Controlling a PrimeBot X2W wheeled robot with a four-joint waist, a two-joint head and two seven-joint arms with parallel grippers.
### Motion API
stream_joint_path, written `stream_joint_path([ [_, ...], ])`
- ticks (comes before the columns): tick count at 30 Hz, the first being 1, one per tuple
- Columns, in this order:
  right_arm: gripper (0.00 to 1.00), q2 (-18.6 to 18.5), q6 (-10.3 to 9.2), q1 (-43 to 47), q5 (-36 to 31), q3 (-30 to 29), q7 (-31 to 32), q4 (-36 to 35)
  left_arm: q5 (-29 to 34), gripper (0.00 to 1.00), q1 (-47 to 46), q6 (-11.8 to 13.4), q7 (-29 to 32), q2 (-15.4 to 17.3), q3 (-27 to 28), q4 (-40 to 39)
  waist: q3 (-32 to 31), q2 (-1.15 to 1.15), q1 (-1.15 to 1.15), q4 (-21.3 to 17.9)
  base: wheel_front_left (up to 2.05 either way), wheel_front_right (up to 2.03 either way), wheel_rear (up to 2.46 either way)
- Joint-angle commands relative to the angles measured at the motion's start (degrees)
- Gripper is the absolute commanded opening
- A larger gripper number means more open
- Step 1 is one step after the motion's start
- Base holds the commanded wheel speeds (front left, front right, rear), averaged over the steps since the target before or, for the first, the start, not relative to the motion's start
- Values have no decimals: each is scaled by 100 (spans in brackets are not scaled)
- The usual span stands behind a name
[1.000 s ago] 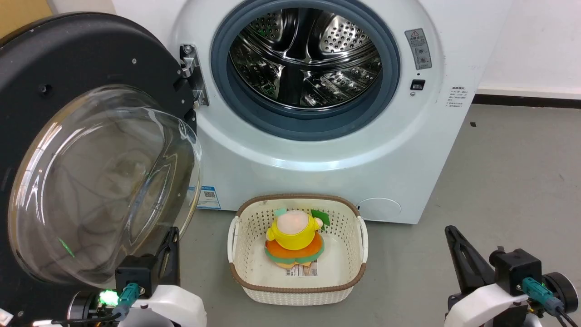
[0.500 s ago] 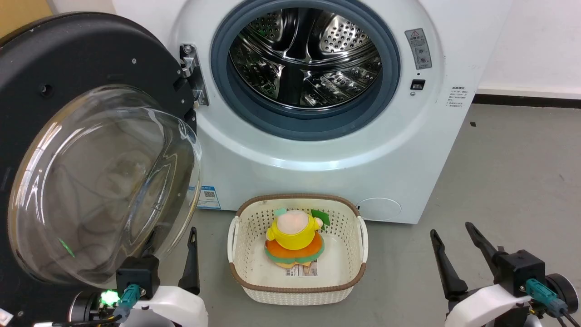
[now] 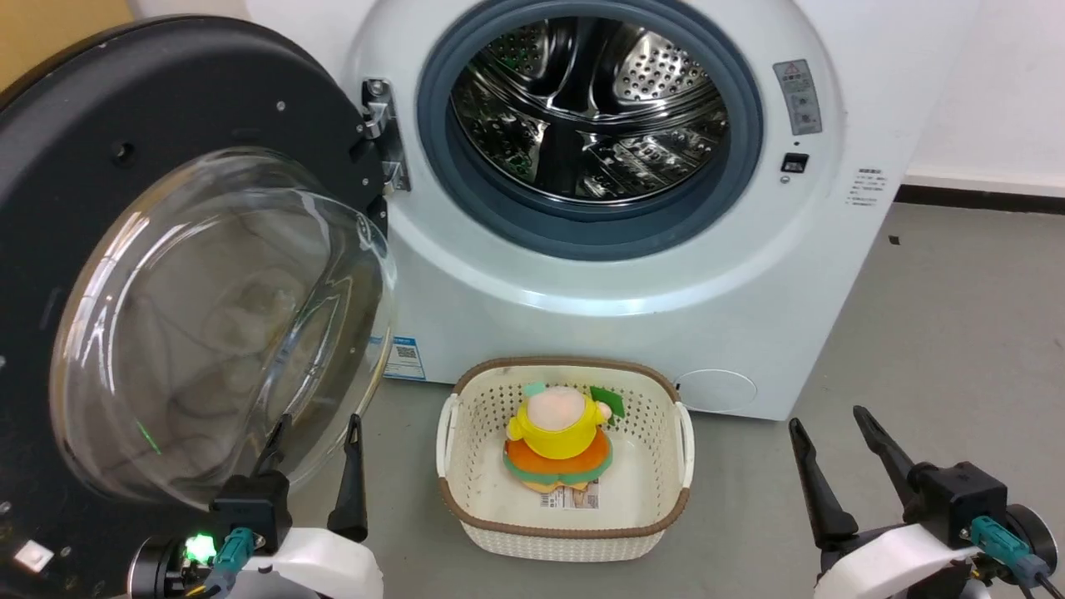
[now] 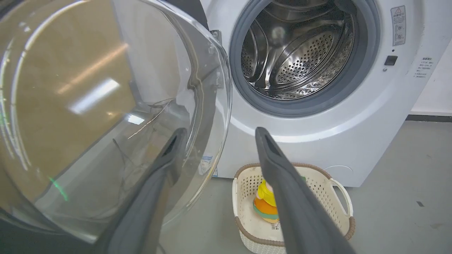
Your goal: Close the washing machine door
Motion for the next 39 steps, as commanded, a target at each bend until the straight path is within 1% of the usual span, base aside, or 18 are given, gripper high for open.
stream_joint_path([
  [1, 100, 6, 1, 83, 64, 12, -74, 14, -34, 100, 66, 33, -61, 0, 2, -8, -10, 0, 0, 62, 0, 0, 0],
  [15, 100, -15, 1, 153, 246, 89, -229, 63, -90, 100, 130, 75, -216, 0, -19, -59, -71, 0, 0, 506, 0, 0, 0],
  [20, 100, -23, 2, 183, 323, 127, -289, 80, -93, 100, 152, 75, -276, 0, -21, -66, -97, 0, 0, 723, 0, 0, 0],
  [25, 100, -44, 2, 141, 403, 222, -349, 129, -113, 100, 193, 88, -336, 0, 27, -114, -74, 0, 0, 868, 0, 0, 0],
  [26, 100, -63, 2, 98, 458, 278, -385, 168, -133, 100, 223, 99, -372, 0, 48, -144, -63, 0, 0, 947, 0, 0, 0],
  [39, 100, -153, 2, -39, 686, 507, -541, 339, -208, 100, 362, 193, -528, 0, 86, -282, -43, 0, 0, 1272, 0, 0, 0],
])
